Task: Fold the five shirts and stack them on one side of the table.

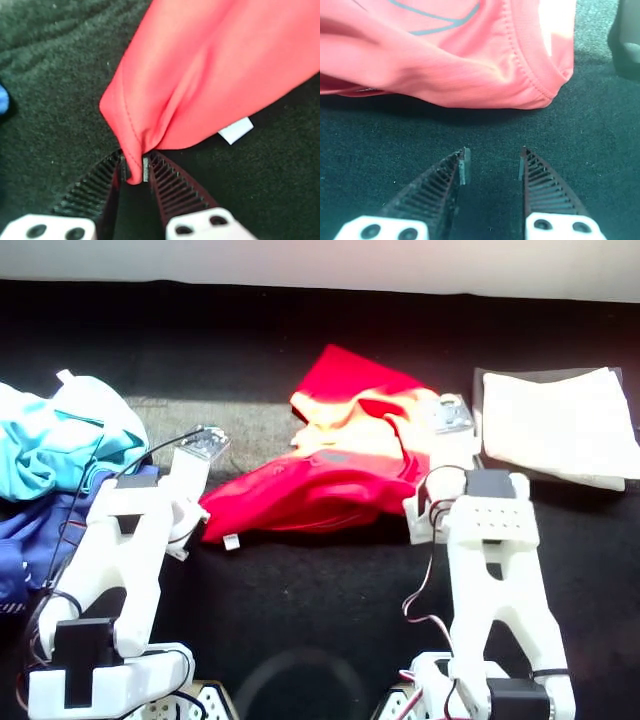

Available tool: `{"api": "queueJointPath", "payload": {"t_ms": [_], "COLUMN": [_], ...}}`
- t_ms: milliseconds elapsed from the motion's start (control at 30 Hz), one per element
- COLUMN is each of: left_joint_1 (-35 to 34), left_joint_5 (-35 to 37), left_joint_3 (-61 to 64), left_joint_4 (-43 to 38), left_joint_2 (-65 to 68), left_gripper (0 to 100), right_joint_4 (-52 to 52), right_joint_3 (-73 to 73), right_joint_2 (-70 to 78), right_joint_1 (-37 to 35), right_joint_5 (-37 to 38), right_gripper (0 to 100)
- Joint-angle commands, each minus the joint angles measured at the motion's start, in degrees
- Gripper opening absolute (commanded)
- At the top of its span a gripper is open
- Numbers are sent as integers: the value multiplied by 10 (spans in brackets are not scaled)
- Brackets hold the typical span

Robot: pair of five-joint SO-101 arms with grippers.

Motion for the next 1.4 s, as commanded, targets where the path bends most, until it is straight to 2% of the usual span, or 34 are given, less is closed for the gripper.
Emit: {"api": "queueJointPath", "payload": {"t_ms": [0, 133, 233, 567, 800, 1033, 1233, 1367], "left_joint_1": [0, 0, -11, -116, -116, -117, -119, -121], "left_joint_5": [37, 59, 59, 57, 57, 57, 57, 57], "left_joint_3": [-61, -151, -208, -352, -320, -256, -252, -254], "left_joint_4": [91, 214, 276, 357, 346, 310, 307, 310], "left_joint_2": [-9, -9, -9, -9, -7, -8, -8, -9], "left_gripper": [9, 9, 9, 9, 9, 9, 9, 9], "right_joint_4": [-49, -66, -109, -106, -75, -58, -55, -37], "right_joint_3": [50, 67, 40, -306, -440, -483, -609, -680], "right_joint_2": [-18, 37, 107, 319, 398, 441, 508, 549], "right_joint_1": [-36, -86, -99, 35, 32, 7, -44, -51], "right_joint_5": [-1, 0, -2, -7, -100, -103, -105, -105], "right_gripper": [166, 166, 166, 167, 170, 170, 170, 170]}}
